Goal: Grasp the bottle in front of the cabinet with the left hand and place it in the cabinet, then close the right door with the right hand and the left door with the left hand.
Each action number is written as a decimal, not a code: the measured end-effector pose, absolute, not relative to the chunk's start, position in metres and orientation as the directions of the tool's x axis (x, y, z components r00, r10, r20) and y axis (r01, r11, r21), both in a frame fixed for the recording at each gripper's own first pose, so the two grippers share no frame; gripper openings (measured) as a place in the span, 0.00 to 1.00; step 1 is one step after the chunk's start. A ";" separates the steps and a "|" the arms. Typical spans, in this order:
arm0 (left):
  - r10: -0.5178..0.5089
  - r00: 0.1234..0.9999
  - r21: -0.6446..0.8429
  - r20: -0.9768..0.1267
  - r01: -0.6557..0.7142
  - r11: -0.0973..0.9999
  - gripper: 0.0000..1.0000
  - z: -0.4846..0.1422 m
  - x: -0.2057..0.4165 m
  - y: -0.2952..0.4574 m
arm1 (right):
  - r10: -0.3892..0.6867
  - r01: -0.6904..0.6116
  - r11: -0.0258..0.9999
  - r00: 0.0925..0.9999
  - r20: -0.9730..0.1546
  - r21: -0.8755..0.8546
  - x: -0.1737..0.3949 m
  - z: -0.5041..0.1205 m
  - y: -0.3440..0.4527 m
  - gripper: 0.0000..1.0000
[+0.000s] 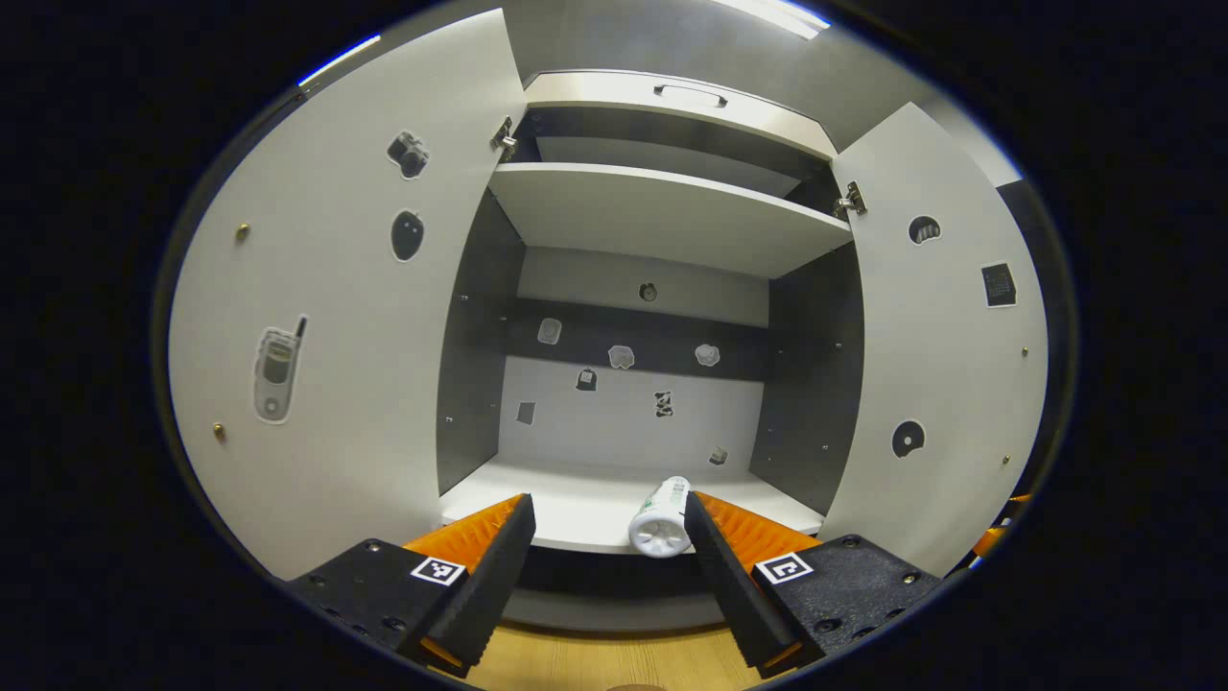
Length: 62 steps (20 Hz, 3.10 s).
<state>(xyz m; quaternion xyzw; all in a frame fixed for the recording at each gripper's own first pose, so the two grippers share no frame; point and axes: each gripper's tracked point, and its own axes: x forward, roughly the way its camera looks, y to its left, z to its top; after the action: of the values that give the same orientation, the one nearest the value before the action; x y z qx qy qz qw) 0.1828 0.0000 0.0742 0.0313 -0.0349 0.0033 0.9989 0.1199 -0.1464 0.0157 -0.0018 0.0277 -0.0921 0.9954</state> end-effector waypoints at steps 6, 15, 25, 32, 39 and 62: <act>-0.011 0.999 0.065 0.038 0.009 0.998 0.95 0.072 0.094 0.027 | -0.216 0.215 0.976 0.975 -0.048 -0.020 0.124 0.017 -0.140 0.89; 0.003 1.000 0.072 0.014 -0.004 0.997 0.95 0.061 0.025 0.045 | -0.262 0.261 0.965 0.965 -0.025 -0.036 0.118 0.018 -0.122 0.94; 0.019 1.000 0.024 0.011 -0.020 1.000 0.95 0.056 0.003 0.057 | -0.115 0.112 0.993 0.992 -0.060 -0.046 0.137 0.018 -0.033 0.94; 0.098 0.995 0.017 0.028 -0.099 0.995 0.95 0.063 -0.019 0.091 | 0.019 -0.020 1.000 0.996 -0.090 -0.009 0.171 0.011 0.039 0.94; 0.193 0.980 0.031 0.041 -0.194 0.981 0.95 0.068 -0.031 0.137 | 0.072 -0.075 0.996 0.995 -0.071 -0.040 0.163 0.019 0.070 0.95; 0.315 0.949 0.034 -0.001 -0.315 0.948 0.95 0.043 0.069 0.275 | 0.021 -0.022 0.996 1.000 -0.004 -0.092 0.091 0.057 0.017 0.88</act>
<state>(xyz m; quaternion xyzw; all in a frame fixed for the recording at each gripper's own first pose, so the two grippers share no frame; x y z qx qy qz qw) 0.0688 0.2752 0.0426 0.0167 0.0031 0.1596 0.9870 0.0907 0.0166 0.0574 -0.0462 0.0014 0.0107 0.9989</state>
